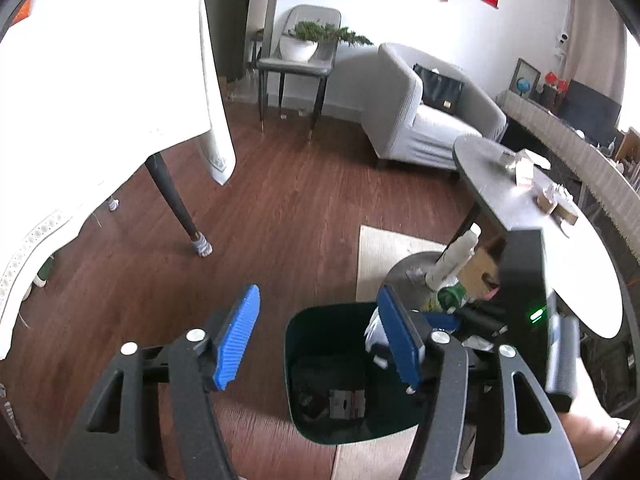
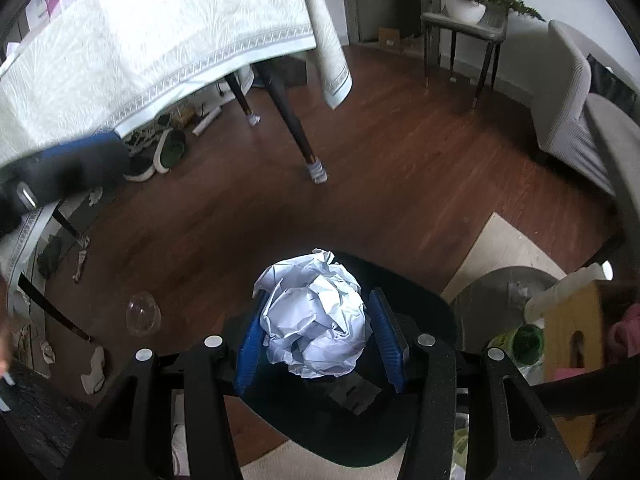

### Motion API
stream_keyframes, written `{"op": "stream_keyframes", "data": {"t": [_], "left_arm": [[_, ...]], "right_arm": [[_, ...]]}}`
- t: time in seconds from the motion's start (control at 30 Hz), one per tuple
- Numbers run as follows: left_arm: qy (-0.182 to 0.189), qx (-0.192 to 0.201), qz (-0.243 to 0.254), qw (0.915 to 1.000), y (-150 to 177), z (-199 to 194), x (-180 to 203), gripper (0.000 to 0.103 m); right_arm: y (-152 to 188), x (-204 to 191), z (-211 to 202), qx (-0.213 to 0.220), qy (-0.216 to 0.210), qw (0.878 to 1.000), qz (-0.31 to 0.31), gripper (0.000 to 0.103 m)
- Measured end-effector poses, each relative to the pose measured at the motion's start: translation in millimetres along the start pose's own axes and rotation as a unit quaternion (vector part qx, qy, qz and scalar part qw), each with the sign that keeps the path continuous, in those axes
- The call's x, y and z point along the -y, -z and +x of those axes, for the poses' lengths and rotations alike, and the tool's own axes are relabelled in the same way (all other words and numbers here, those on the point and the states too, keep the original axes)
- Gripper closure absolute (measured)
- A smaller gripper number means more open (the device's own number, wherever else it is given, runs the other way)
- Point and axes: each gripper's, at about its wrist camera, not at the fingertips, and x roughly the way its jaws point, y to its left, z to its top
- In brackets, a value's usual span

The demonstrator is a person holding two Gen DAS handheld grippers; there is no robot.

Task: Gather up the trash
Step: 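Carry both items to the green bin and open the left tool to drop the black bag, then open the right tool over the green bin to drop the paper ball, then return to the table and grasp a brown cardboard tape core with the right tool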

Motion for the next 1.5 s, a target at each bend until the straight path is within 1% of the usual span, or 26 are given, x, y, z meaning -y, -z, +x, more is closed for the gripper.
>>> {"op": "stream_keyframes", "data": {"t": [0.1, 0.23, 0.4, 0.43, 0.47, 0.53, 0.7, 0.93, 1.03, 1.17, 1.27, 1.37, 1.5], "left_arm": [[-0.003, 0.011, 0.001, 0.9999, -4, -6, 0, 0.046], [0.001, 0.025, -0.006, 0.9997, -11, -12, -1, 0.05], [0.004, 0.039, -0.004, 0.9992, -15, -21, 4, 0.052], [0.003, 0.042, -0.003, 0.9991, -15, -22, 6, 0.052], [0.003, 0.044, -0.002, 0.999, -15, -23, 7, 0.052], [0.004, 0.048, -0.001, 0.9988, -16, -25, 9, 0.052], [0.005, 0.056, -0.001, 0.9984, -21, -30, 15, 0.052], [0.003, 0.072, 0.002, 0.9974, -33, -35, 29, 0.052], [0.004, 0.074, -0.002, 0.9973, -39, -34, 33, 0.052], [-0.004, 0.079, 0.005, 0.9968, -44, -37, 40, 0.052], [-0.008, 0.086, 0.008, 0.9962, -47, -43, 46, 0.052], [-0.006, 0.094, 0.007, 0.9955, -50, -43, 54, 0.052], [0.002, 0.087, 0.009, 0.9962, -51, -32, 70, 0.05]], "right_arm": [[3, -4, 10, -0.016, -0.001, 1.0, -0.001, 0.052], [12, -6, 21, -0.042, -0.001, 0.999, -0.002, 0.051], [21, -8, 29, -0.065, 0.002, 0.998, -0.007, 0.051], [21, -8, 30, -0.067, 0.004, 0.998, -0.008, 0.049], [22, -7, 29, -0.067, 0.009, 0.998, -0.009, 0.044], [24, -6, 26, -0.065, 0.015, 0.998, -0.009, 0.039], [28, 1, 16, -0.061, 0.015, 0.998, -0.006, 0.038], [25, 3, -18, -0.025, -0.004, 0.999, -0.023, 0.038], [20, 1, -40, 0.001, -0.019, 0.999, -0.035, 0.038], [15, 4, -70, 0.04, -0.053, 0.997, -0.034, 0.041], [13, 6, -90, 0.064, -0.046, 0.996, -0.046, 0.042], [13, 17, -113, 0.091, -0.037, 0.994, -0.041, 0.042], [16, 45, -141, 0.118, -0.005, 0.993, -0.027, 0.042]]}}
